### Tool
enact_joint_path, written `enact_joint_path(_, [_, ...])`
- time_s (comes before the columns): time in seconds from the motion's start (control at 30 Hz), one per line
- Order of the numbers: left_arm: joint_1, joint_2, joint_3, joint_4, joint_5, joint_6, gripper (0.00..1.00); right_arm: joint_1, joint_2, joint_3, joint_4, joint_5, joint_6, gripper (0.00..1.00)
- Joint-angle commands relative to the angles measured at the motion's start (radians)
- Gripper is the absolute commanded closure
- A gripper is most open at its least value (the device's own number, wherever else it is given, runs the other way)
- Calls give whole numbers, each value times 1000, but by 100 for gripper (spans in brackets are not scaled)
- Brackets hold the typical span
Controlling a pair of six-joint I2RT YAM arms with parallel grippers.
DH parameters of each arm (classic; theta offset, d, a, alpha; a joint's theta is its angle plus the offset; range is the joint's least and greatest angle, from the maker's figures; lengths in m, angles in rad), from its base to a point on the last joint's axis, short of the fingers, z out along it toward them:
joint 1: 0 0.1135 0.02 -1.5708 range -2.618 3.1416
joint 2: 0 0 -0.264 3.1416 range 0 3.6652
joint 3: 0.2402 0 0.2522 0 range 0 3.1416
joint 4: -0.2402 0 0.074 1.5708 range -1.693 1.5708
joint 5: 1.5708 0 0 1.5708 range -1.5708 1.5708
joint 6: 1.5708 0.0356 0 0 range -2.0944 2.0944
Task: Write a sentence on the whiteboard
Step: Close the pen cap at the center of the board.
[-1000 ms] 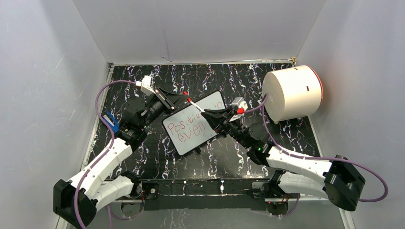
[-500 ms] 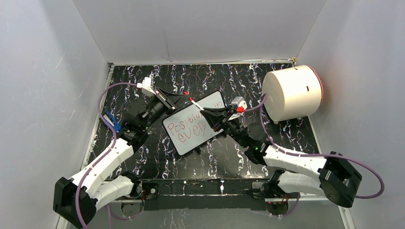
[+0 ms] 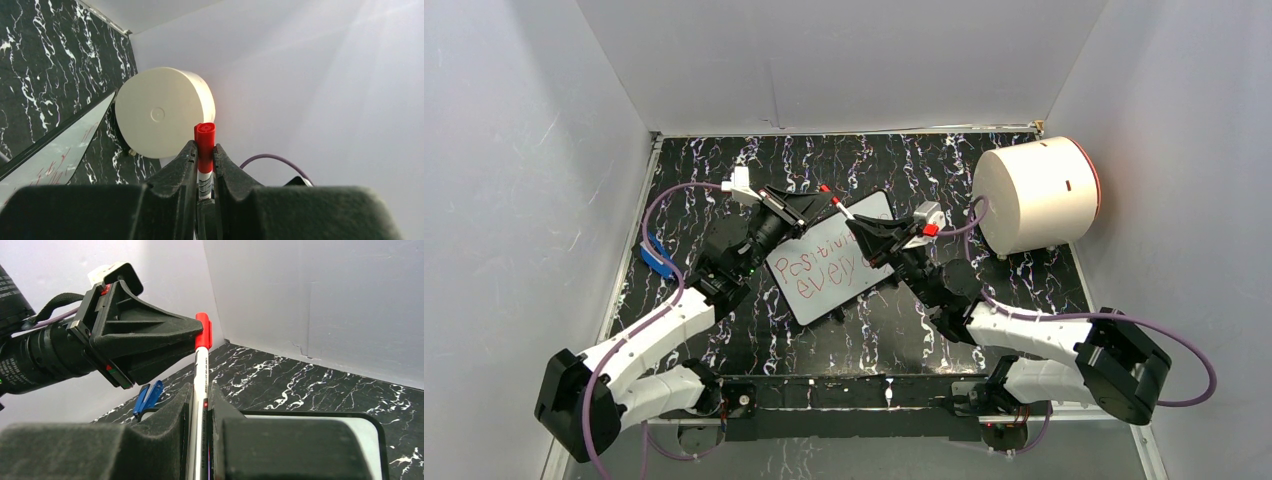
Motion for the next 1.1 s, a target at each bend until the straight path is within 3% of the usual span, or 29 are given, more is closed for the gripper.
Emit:
enact_joint_path(0.0, [-92, 27, -3, 12, 59, 12, 100, 2, 24, 30, 164, 42, -34, 100])
enact_joint_path(0.37, [-147, 43, -28, 36, 101, 80, 100, 0, 30, 14, 210, 75, 3, 100])
enact_joint_path(0.87, [-172, 9, -114, 137, 152, 164, 100, -43, -5, -8, 153, 18, 177, 100])
enact_joint_path(1.0, [-173, -73, -72, -31, 59, 226, 100, -49, -36, -30, 91, 35, 142, 100])
enact_joint_path(1.07, [-172, -108, -35, -136, 12, 268, 91, -49, -60, -44, 53, 47, 125, 100])
